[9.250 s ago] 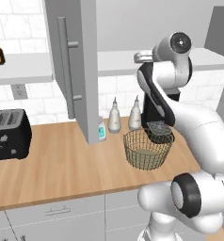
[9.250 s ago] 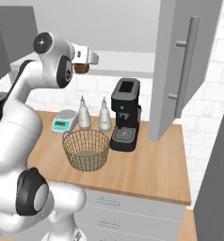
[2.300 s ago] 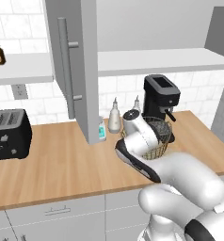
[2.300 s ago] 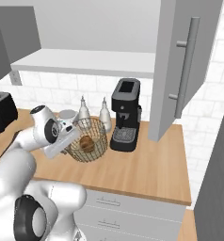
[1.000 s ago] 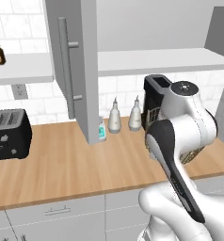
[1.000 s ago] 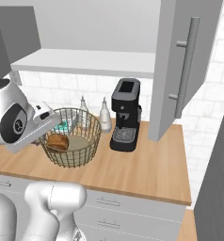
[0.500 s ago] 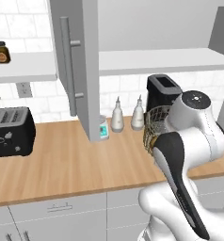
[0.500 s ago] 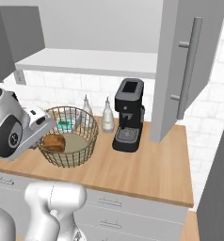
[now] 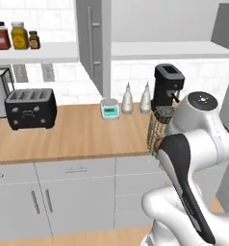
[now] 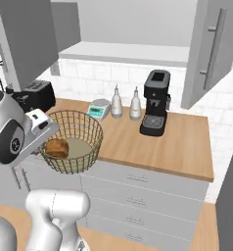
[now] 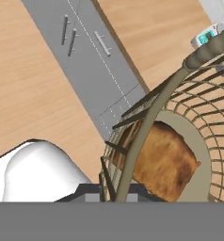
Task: Open the cabinet, pick up the bread from the cabinet and place it in the basket. Then move the basket to the dining counter.
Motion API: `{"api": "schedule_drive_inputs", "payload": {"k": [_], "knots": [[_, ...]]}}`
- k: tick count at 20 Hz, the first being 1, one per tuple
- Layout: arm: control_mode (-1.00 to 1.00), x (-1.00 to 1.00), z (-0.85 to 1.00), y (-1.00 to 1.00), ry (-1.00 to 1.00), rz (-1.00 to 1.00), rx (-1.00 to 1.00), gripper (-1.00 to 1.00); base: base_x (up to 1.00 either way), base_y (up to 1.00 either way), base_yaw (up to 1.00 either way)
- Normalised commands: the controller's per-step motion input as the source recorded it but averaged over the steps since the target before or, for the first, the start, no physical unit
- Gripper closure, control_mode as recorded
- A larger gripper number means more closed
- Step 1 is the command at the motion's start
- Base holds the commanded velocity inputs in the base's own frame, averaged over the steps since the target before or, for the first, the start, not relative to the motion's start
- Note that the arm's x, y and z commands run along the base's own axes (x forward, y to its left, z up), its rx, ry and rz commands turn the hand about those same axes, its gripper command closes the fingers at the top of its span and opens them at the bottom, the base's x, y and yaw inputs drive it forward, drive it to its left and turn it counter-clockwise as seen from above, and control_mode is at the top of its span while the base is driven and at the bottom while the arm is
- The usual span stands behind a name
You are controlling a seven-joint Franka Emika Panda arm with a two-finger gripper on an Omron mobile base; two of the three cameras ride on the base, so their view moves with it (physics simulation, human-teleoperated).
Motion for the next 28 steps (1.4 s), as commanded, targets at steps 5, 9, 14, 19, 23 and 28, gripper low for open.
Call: {"api": "schedule_drive_inputs", "payload": {"k": [5,9,14,19,23,28], "knots": [[1.00,0.00,0.00,0.00,0.00,0.00,0.00,1.00,-0.51,0.72,0.38],[1.00,0.00,0.00,0.00,0.00,0.00,0.00,1.00,-0.22,0.60,0.61],[1.00,0.00,0.00,0.00,0.00,0.00,0.00,1.00,-0.11,0.48,0.73],[1.00,0.00,0.00,0.00,0.00,0.00,0.00,1.00,-0.44,0.40,0.74],[1.00,0.00,0.00,0.00,0.00,0.00,0.00,1.00,-0.68,0.44,0.70],[1.00,0.00,0.00,0.00,0.00,0.00,0.00,1.00,-0.90,0.31,0.61]]}}
